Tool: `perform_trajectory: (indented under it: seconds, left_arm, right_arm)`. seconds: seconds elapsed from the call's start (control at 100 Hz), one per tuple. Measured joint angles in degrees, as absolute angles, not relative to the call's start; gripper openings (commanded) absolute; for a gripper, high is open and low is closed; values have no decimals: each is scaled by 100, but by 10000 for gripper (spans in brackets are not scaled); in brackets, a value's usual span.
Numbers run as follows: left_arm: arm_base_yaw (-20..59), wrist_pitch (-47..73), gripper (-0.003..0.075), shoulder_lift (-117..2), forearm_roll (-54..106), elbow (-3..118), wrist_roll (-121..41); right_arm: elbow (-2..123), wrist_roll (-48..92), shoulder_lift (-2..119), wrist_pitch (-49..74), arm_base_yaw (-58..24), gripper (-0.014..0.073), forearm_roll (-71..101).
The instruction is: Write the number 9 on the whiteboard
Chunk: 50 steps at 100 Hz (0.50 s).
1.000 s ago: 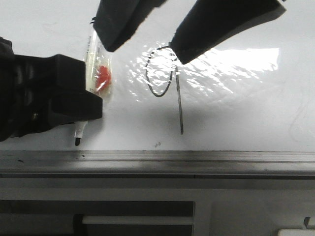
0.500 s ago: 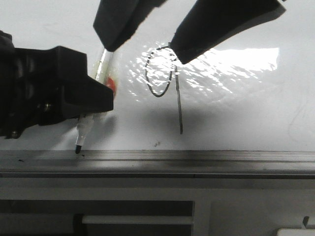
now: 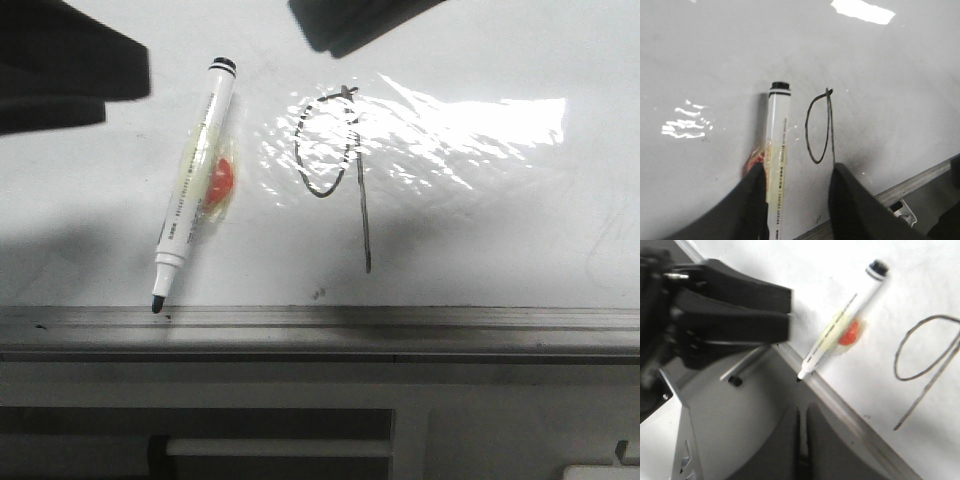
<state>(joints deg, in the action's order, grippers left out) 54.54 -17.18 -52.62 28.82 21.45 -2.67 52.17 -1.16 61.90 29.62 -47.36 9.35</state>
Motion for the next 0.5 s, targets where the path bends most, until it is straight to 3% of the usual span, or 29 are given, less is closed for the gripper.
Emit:
perform_trajectory:
  seconds: [0.02, 0.5]
  left_arm:
    - [5454, -1709, -24, -5114, 2882, 2102, -344]
    - [5454, -1683, -20, -1525, 2591, 430, -807]
  right_arm:
    - [5167, -116, 6103, 2899, -4736, -61, 897]
    - [2096, -116, 2948, 82, -4736, -61, 0]
